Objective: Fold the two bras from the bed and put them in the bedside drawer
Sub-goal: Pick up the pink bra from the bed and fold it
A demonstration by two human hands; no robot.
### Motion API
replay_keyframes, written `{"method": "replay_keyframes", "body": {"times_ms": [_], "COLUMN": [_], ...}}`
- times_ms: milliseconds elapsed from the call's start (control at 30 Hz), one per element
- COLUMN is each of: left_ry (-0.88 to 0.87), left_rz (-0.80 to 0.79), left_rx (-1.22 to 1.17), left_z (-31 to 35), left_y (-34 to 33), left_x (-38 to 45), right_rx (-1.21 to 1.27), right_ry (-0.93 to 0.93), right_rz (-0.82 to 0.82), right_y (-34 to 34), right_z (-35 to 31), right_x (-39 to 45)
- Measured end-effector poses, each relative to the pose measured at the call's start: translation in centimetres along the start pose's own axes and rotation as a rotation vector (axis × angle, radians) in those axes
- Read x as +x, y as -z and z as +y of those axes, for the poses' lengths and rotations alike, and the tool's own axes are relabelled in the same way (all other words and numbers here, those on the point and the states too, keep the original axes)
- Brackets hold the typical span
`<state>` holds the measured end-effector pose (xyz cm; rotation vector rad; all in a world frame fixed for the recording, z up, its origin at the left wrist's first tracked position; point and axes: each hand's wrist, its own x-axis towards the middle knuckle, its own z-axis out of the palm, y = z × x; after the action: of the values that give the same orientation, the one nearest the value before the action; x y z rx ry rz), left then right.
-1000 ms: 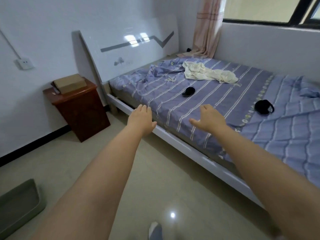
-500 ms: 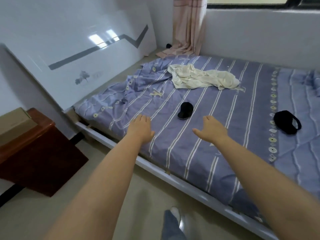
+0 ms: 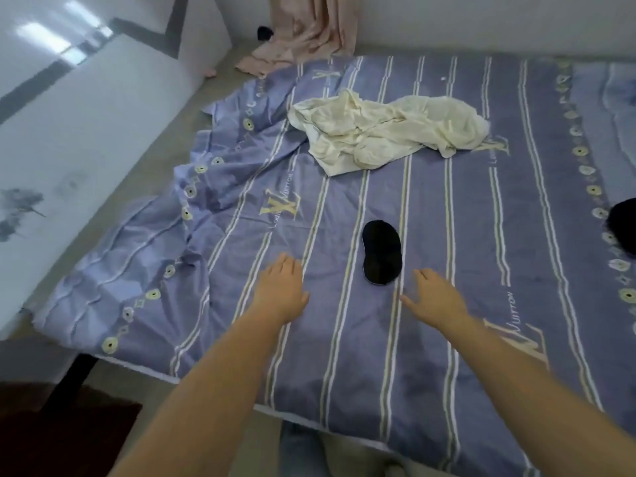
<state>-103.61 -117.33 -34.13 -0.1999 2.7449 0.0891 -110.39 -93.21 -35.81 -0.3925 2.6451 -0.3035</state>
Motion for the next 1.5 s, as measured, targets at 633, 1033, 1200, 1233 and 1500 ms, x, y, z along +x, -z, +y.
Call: {"method": "replay_keyframes", "body": {"times_ms": [633,1033,1200,1233,1500], "left_ry": [-0.324,-0.714,-0.837,-0.844,-0.677], "left_rz": [0.084,0.132,0.031,0.027,-0.011], "left_rx": [-0.194,-0.499,-0.428,-0.394,-0.452], "left_z": [-4.4,-0.1,0.6,0.5,0.0], "left_y": [-19.4,-16.3,-15.5,-15.4,-14.8], "left_x": [19.6,17.7,17.1,16.9,16.2], "right_rx": [0.087,0.514,0.592,0.528,0.435], "right_ry": [0.002,-0.053,-0.411,-0.435,-0.443], "right_rz": [0.308,0.258,0.112,0.044,0.067], "right_y": [-15.1,-16.4,-15.2,-15.2,-13.1], "right_z": [1.0,-2.6,-1.6,-1.4,0.1], "right_x": [15.9,8.2,9.2,10.0,13.8]}}
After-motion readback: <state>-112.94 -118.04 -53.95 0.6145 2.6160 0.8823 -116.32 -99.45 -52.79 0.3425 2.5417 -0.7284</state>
